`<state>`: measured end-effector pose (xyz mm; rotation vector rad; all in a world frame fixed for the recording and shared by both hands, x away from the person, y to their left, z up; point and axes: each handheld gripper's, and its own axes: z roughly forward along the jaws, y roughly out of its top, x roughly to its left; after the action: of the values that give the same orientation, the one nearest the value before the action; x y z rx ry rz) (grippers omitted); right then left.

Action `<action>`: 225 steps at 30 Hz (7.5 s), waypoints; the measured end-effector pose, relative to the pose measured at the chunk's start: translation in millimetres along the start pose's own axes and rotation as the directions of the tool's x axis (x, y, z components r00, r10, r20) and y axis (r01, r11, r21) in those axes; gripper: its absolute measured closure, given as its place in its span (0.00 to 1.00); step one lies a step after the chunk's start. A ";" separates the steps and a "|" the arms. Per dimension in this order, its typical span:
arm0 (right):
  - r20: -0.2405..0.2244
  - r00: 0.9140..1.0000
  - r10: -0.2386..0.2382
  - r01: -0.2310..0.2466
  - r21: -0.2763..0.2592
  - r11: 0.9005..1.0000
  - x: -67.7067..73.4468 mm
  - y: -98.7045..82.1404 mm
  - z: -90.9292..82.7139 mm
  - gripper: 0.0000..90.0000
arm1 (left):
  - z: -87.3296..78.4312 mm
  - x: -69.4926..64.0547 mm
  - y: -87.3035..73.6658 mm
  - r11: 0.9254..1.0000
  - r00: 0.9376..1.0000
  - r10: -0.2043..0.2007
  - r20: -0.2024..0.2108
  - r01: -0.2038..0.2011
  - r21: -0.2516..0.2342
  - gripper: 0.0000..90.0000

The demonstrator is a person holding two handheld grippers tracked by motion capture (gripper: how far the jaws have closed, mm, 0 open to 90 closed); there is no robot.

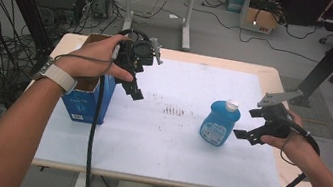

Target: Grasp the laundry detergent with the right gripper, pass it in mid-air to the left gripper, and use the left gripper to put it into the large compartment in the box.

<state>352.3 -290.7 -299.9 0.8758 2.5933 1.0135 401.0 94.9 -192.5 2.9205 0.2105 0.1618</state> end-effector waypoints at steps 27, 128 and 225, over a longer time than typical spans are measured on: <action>-0.002 0.999 0.036 -0.036 -0.082 0.996 3.2 -19.0 12.9 0.05 | 1.9 -0.6 2.4 1.000 1.000 0.000 0.001 0.000 0.003 0.10; -0.026 0.999 0.018 -0.022 -0.169 0.985 1.0 -32.2 18.0 0.06 | 4.7 -2.0 -0.7 1.000 1.000 -0.011 0.010 0.011 0.003 0.11; -0.028 0.998 0.047 -0.052 -0.228 0.972 -0.4 -37.6 38.3 0.05 | 5.7 -2.6 -1.1 1.000 1.000 -0.019 0.002 0.019 0.003 0.11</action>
<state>351.0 -292.1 -353.5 0.8784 2.4190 1.3113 398.9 94.4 -198.5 2.9203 0.2391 0.1559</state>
